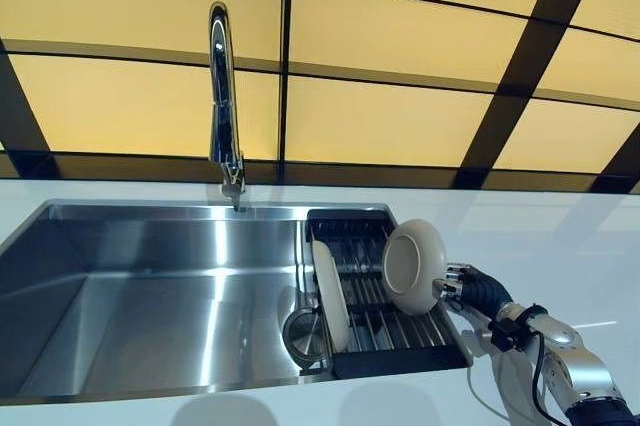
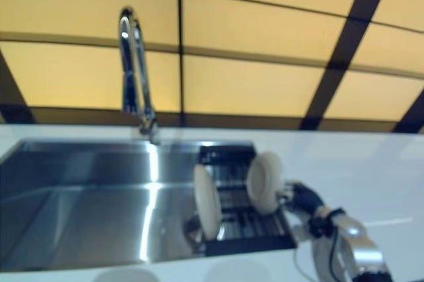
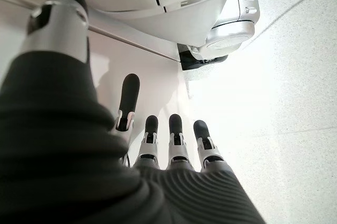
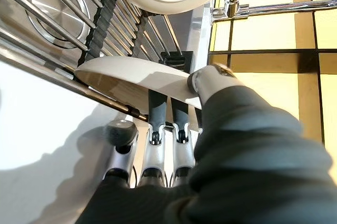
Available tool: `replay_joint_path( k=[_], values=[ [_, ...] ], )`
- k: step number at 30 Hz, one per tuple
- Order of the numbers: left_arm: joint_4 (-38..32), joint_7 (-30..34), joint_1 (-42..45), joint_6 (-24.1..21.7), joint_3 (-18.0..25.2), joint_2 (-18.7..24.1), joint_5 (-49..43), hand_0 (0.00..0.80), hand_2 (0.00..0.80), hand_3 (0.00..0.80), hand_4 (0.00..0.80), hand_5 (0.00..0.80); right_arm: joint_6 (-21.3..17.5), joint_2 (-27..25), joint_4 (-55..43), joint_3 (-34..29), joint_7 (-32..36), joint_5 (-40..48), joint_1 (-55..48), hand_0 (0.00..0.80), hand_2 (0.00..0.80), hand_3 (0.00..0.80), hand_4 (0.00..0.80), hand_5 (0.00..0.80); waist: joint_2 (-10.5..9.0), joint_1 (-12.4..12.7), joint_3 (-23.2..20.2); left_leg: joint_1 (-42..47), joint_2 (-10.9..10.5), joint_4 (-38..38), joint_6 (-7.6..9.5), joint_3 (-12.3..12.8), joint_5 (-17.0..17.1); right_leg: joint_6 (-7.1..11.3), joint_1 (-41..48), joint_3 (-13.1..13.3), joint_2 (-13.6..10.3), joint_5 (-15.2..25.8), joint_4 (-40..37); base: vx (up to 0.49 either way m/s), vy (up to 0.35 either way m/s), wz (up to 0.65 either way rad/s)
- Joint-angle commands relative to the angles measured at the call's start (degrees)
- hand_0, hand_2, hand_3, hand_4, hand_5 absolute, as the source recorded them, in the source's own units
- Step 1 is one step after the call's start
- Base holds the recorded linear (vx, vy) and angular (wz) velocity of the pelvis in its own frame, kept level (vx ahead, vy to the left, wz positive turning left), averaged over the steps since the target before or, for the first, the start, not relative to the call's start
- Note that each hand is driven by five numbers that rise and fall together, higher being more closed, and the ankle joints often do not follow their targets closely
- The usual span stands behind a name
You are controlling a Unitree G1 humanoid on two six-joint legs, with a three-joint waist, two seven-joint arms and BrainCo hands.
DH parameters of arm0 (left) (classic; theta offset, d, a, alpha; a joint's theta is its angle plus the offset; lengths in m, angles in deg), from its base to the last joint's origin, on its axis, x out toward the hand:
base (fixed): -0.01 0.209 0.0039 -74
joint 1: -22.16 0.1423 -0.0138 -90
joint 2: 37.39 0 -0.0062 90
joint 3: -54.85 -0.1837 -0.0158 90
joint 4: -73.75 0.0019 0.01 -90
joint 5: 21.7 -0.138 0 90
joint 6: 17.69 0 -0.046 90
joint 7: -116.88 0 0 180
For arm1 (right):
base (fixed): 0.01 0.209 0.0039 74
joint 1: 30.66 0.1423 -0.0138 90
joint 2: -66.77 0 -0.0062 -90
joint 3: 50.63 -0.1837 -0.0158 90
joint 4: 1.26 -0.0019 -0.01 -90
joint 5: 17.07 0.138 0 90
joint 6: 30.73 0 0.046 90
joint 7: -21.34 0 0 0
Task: Take plates into dishwasher
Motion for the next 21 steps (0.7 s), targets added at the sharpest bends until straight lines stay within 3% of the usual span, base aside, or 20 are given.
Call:
replay_joint_path(
  k=[1,21],
  values=[
    [-3.47,0.12,-8.98,-3.51,-1.22,-1.25,-0.79,0.0,0.0,0.0,0.0,0.0,-0.29,2.03,-2.96,3.03,-0.02,2.81,-0.04,0.8,0.8,0.8,0.8,0.8,-0.5,1.74,2.43,-0.43,-3.68,3.89,3.72,1.13,-3.78,3.32,1.46,-1.74,-0.9,0.21,2.02,0.0,0.0,0.0],
    [-4.01,0.44,-7.89,-3.95,-1.87,-1.18,-0.67,0.0,0.0,0.0,0.0,0.0,0.65,1.98,-11.63,0.53,-5.45,8.65,2.55,0.8,0.8,0.8,0.8,0.8,0.26,1.64,2.27,-0.19,-3.69,3.62,3.45,1.22,-3.57,2.94,1.64,-1.89,-0.9,0.09,1.76,0.0,0.0,0.0]
  ],
)
